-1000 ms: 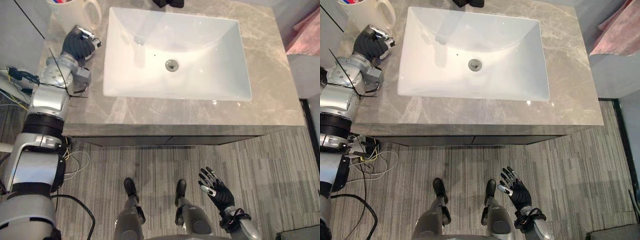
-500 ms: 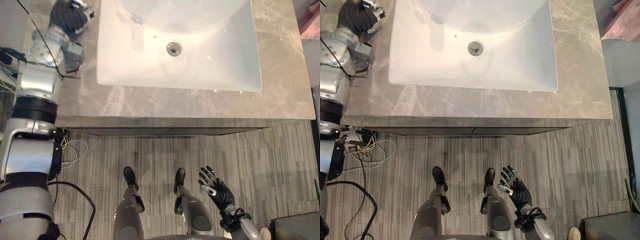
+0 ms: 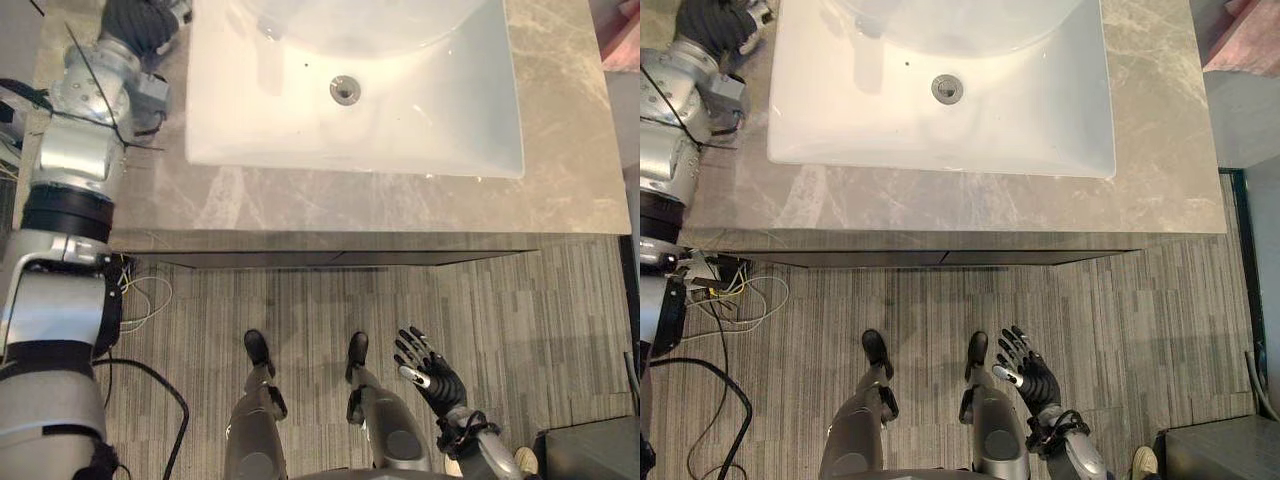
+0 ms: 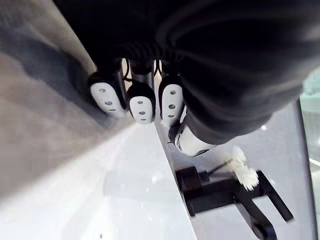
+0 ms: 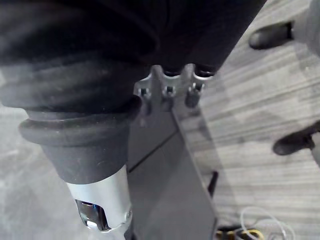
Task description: Organize washtable
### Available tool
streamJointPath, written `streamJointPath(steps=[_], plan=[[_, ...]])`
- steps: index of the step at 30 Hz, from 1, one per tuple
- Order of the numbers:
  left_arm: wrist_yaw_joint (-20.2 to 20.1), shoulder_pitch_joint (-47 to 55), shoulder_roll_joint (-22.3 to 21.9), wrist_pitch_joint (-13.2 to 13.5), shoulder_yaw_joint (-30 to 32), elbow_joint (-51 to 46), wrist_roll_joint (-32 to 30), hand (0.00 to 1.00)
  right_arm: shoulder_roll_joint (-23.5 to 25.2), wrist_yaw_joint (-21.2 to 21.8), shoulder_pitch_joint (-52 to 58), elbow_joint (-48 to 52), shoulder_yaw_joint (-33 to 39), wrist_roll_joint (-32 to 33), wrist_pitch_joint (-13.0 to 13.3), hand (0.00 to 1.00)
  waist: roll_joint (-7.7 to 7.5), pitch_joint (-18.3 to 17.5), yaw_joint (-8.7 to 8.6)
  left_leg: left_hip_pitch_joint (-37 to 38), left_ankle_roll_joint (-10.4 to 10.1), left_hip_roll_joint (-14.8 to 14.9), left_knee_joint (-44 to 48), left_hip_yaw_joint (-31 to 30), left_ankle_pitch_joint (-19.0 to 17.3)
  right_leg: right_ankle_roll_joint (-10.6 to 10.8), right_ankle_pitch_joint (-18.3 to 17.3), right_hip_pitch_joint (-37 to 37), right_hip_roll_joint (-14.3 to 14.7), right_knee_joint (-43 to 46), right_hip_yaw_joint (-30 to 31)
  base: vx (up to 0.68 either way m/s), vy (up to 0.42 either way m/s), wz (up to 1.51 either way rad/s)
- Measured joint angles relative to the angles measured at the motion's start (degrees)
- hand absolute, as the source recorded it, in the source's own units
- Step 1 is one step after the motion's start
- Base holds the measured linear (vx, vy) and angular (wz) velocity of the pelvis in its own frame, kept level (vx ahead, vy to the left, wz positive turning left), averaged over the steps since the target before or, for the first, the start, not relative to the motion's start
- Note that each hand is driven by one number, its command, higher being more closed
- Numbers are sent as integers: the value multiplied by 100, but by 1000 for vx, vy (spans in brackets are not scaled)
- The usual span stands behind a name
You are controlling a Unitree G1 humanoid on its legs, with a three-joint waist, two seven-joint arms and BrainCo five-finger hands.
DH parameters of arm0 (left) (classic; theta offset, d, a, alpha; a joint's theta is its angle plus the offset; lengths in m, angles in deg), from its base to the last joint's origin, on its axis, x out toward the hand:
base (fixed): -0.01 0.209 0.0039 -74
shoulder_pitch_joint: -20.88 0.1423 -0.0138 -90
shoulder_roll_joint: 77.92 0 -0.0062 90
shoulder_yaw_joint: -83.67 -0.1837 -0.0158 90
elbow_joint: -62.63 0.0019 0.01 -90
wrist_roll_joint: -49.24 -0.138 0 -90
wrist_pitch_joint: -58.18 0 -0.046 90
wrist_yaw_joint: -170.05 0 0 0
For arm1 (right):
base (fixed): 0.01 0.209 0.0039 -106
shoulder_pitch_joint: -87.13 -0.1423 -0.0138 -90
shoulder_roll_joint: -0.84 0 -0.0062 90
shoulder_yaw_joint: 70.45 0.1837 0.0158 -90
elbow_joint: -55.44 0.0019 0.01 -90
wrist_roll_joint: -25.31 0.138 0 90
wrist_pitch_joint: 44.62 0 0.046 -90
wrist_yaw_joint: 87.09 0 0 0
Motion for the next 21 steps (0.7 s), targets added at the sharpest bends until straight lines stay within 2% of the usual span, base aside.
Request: streamJointPath(steps=[2,4,5,6,7,8,9,10,12,15,21], plan=[[-105,949,-164,7,221,-795,166,100,3,-8,-7,0,58,0,14,0,66,-34,13,124,0,-13,-54,-25,0,1,-9,125,5,-10,-42,26,4,8],[-228,2251,-607,107,524,-1744,429,100,-2,-11,33,-1,249,1,26,0,266,-211,56,259,3,-62,-174,-109,8,38,-68,260,-14,-11,-147,46,11,16],[-250,2603,-735,166,632,-1953,526,100,-7,-9,35,-2,297,0,28,0,320,-245,78,345,0,-79,-219,-110,11,57,-88,325,-27,-11,-152,60,18,12],[-305,3243,-1010,261,775,-2239,674,100,-8,-6,69,-11,404,0,34,0,446,-381,145,486,-1,-104,-290,-107,10,68,-133,438,-42,-6,-162,69,20,8],[-387,3869,-1252,250,905,-2436,806,100,-9,-2,76,-66,478,-4,41,0,571,-579,177,606,-3,-137,-385,-120,12,95,-189,527,-59,0,-181,73,20,8],[-420,4182,-1373,251,948,-2500,843,100,-12,-2,71,-97,501,-5,43,0,619,-670,188,674,-6,-153,-430,-122,14,123,-213,572,-71,8,-184,109,18,9],[-485,4815,-1705,270,1126,-2681,897,0,-3,-3,53,-153,538,-13,47,0,711,-797,215,808,-9,-175,-479,-124,14,135,-254,692,-85,9,-193,89,13,4],[-487,5296,-2070,286,1222,-2829,950,0,10,-9,50,-226,581,-31,71,0,781,-903,277,943,-10,-191,-559,-118,14,154,-282,757,-90,10,-190,75,16,4],[-485,5915,-2577,314,1352,-2868,1013,0,63,-17,-7,-403,682,-69,87,0,824,-1028,343,1054,-14,-198,-559,-153,10,176,-331,901,-95,13,-235,37,7,10],[-482,6856,-3243,309,1468,-2845,1040,0,284,-164,-17,-590,887,-195,174,0,805,-1159,347,1261,-50,-191,-559,-234,-17,166,-406,1146,-83,22,-319,11,-6,15],[-599,7458,-4001,303,1460,-2109,1133,0,495,-303,173,-985,1169,-604,252,0,806,-1539,351,1506,-74,-192,-560,-267,-39,162,-480,1413,-87,21,-345,-6,-2,2]])
